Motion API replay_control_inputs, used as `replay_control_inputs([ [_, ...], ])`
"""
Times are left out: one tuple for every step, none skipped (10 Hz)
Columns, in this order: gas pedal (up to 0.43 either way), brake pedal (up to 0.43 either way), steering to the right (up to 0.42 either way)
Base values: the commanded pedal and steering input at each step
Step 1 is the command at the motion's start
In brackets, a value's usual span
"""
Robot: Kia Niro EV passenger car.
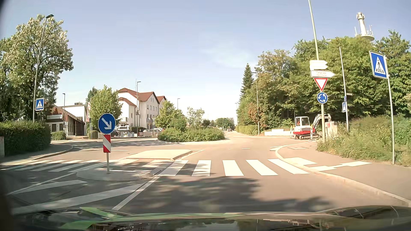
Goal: Follow the waypoints while adhering to traffic rules and regulations
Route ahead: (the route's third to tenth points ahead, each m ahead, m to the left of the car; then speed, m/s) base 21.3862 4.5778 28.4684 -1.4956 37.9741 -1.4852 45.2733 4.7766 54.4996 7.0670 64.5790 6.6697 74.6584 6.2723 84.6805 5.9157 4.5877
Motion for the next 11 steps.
replay_control_inputs([
  [0.000,0.000,-0.006],
  [0.000,0.000,-0.005],
  [0.000,0.000,-0.004],
  [0.000,0.000,-0.004],
  [0.000,0.000,-0.004],
  [0.000,0.000,-0.003],
  [0.000,0.000,-0.002],
  [0.000,0.006,0.000],
  [0.000,0.006,0.000],
  [0.000,0.006,0.000],
  [0.000,0.006,0.000],
])
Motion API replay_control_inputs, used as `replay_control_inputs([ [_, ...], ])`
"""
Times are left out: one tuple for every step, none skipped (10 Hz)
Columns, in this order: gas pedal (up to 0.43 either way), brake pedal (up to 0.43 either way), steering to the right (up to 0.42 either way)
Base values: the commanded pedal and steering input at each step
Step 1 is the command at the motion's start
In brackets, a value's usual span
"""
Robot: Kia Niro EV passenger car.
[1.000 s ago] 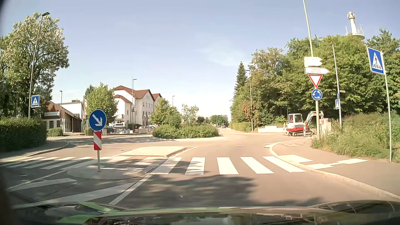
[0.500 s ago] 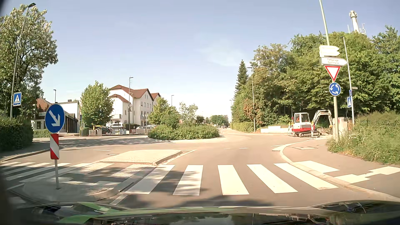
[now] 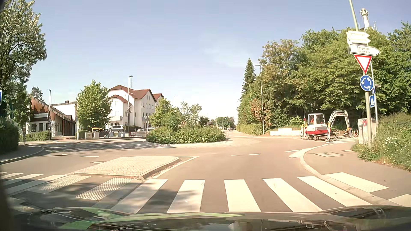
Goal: Follow the waypoints while adhering to traffic rules and regulations
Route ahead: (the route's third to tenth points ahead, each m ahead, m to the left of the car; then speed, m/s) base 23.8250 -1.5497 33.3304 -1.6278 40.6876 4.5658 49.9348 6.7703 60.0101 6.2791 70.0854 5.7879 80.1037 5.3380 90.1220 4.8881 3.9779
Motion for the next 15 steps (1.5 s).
replay_control_inputs([
  [0.000,0.006,0.000],
  [0.000,0.006,0.000],
  [0.000,0.006,0.000],
  [0.000,0.012,0.000],
  [0.000,0.018,0.001],
  [0.000,0.018,0.002],
  [0.000,0.024,0.002],
  [0.000,0.043,0.002],
  [0.000,0.067,0.003],
  [0.000,0.085,0.003],
  [0.000,0.116,0.004],
  [0.000,0.128,0.004],
  [0.000,0.140,0.004],
  [0.000,0.152,0.003],
  [0.000,0.152,0.003],
])
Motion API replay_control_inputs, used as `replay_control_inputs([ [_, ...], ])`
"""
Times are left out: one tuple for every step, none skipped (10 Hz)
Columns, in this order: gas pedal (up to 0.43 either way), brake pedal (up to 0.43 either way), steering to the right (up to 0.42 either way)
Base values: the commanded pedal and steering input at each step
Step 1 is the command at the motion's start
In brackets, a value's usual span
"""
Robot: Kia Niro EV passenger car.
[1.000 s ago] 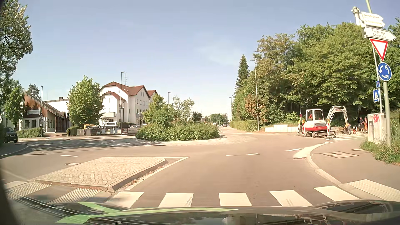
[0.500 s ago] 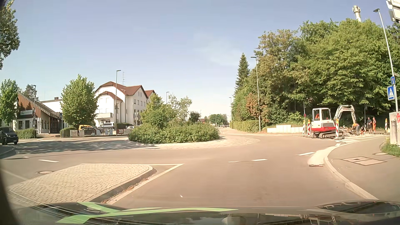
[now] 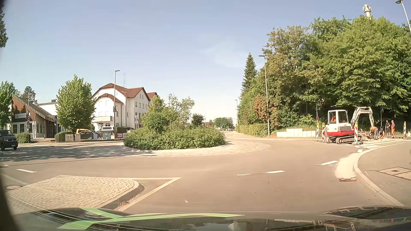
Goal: Follow the waypoints while adhering to traffic rules and regulations
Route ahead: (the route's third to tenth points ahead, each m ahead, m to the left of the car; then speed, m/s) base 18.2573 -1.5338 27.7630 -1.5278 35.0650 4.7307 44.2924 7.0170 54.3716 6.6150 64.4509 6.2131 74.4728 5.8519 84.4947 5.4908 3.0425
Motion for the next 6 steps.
replay_control_inputs([
  [0.000,0.152,0.003],
  [0.000,0.152,0.004],
  [0.000,0.140,0.005],
  [0.000,0.140,0.006],
  [0.000,0.140,0.006],
  [0.000,0.140,0.006],
])
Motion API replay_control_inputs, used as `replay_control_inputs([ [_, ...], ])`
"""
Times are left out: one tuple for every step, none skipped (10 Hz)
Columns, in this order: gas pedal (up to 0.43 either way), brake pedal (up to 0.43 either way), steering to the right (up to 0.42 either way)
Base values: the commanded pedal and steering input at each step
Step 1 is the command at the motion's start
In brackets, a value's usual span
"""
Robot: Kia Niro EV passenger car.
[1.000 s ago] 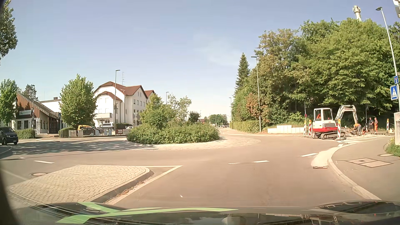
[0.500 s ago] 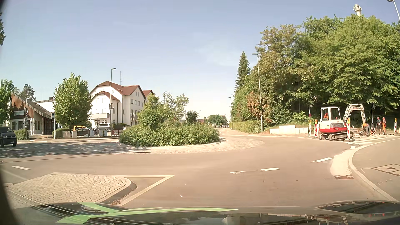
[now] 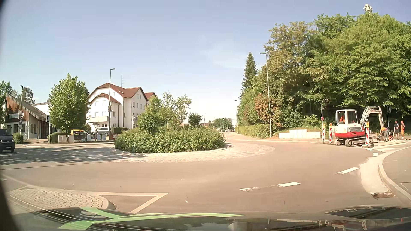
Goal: Follow the waypoints while adhering to traffic rules and regulations
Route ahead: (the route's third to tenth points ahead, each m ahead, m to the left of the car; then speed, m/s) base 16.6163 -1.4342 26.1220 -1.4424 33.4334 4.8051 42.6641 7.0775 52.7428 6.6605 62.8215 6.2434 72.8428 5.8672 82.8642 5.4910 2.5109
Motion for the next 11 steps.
replay_control_inputs([
  [0.000,0.146,0.006],
  [0.000,0.146,0.006],
  [0.000,0.146,0.006],
  [0.000,0.152,0.006],
  [0.000,0.152,0.007],
  [0.000,0.152,0.006],
  [0.000,0.152,0.006],
  [0.000,0.152,0.006],
  [0.000,0.165,0.006],
  [0.000,0.171,0.006],
  [0.000,0.189,0.006],
])
